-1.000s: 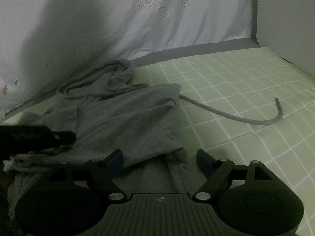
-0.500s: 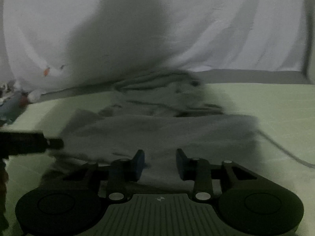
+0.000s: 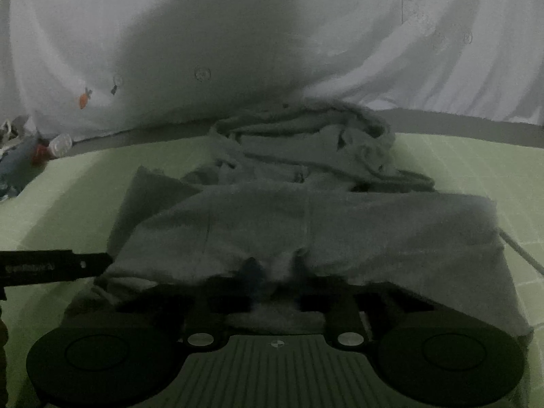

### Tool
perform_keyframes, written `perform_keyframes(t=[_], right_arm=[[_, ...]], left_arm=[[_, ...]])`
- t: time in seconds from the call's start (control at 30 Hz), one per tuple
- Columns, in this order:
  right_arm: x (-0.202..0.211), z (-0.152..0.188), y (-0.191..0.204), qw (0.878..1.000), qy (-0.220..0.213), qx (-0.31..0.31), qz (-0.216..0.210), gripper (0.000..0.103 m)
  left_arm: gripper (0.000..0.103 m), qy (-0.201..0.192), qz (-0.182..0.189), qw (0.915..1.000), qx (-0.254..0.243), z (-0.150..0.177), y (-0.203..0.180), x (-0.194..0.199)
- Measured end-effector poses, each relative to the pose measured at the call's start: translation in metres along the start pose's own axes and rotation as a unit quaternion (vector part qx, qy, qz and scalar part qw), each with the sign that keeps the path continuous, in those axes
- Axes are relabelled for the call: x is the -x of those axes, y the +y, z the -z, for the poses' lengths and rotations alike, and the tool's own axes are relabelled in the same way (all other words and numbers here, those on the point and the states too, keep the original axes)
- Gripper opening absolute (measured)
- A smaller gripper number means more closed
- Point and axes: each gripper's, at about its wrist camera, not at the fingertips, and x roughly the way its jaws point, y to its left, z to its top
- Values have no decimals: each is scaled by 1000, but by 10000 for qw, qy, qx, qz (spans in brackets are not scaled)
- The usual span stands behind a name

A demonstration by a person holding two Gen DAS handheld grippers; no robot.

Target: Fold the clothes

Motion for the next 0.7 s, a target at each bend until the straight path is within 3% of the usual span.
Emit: perform_keyframes(t=[0.23, 0.33, 0.4, 0.5, 0.6, 0.7], right_arm=[[40, -8, -14, 9976, -361, 266, 518, 12], [44, -4, -28, 9967, -240, 235, 741, 12], [32, 2, -41, 9974, 139, 44, 703, 14], [24, 6, -55, 9976, 314, -239, 569, 22], [34, -2, -71, 9972, 74, -581, 468, 54], [41, -12, -92, 9936, -267, -1032, 364, 61]], left_arm=[[67, -149, 177, 9991, -343, -5, -21, 11], [69, -137, 189, 9968, -761, 1, -42, 5], [69, -81, 110, 9963, -854, 5, -49, -1], [69, -7, -31, 9959, -908, 10, -57, -9], [69, 2, -37, 9963, -861, 9, -55, -7], [69, -6, -38, 9968, -799, 4, -53, -4]])
